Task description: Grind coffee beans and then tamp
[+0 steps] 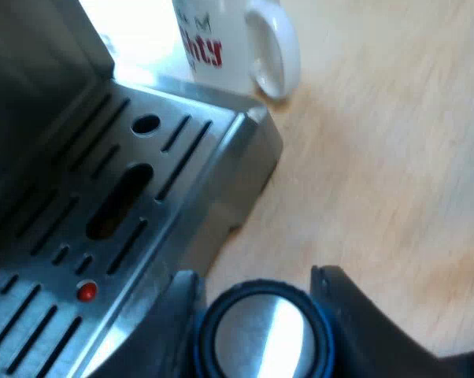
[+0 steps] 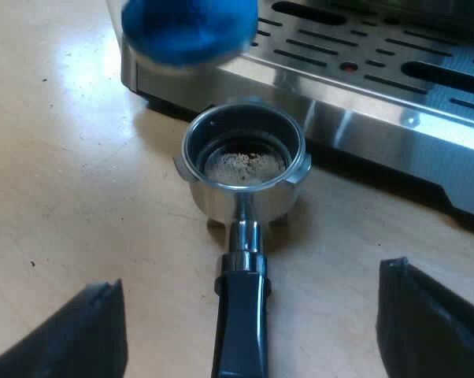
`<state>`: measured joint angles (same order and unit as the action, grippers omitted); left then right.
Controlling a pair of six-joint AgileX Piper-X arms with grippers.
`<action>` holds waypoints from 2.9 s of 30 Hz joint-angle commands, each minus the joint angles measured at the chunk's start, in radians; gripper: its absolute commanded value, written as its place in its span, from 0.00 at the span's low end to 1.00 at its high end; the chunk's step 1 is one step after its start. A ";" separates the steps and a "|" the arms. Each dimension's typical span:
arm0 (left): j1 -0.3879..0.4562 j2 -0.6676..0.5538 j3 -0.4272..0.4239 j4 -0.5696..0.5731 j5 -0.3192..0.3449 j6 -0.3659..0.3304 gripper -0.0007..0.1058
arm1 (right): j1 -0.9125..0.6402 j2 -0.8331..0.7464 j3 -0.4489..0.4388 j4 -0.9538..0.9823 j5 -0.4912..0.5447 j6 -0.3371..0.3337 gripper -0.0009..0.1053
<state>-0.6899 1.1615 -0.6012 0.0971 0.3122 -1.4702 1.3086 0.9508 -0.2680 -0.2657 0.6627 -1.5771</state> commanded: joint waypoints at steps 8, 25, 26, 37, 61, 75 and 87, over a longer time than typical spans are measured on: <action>-0.005 0.067 -0.010 -0.081 0.007 0.011 0.15 | -0.003 -0.005 -0.001 -0.007 -0.002 -0.012 0.65; -0.005 0.137 -0.010 -0.127 0.022 0.011 0.15 | -0.003 -0.005 -0.001 -0.007 -0.002 -0.012 0.65; -0.005 0.138 -0.010 -0.127 0.022 0.011 0.15 | -0.003 -0.005 -0.001 -0.007 -0.002 -0.012 0.65; -0.005 0.179 -0.010 -0.133 0.022 0.011 0.15 | -0.003 -0.005 -0.001 -0.007 -0.002 -0.012 0.65; -0.005 0.204 -0.010 -0.134 0.013 0.011 0.15 | -0.003 -0.005 -0.001 -0.007 -0.002 -0.012 0.65; -0.005 0.317 -0.006 -0.115 0.013 0.011 0.15 | -0.003 -0.005 -0.001 -0.007 -0.002 -0.012 0.65; -0.005 0.342 0.082 -0.110 0.013 0.011 0.15 | -0.003 -0.005 -0.001 -0.007 -0.002 -0.012 0.65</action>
<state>-0.6899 1.4684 -0.5619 -0.1462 0.3443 -1.4596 1.3086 0.9508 -0.2680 -0.2657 0.6627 -1.5771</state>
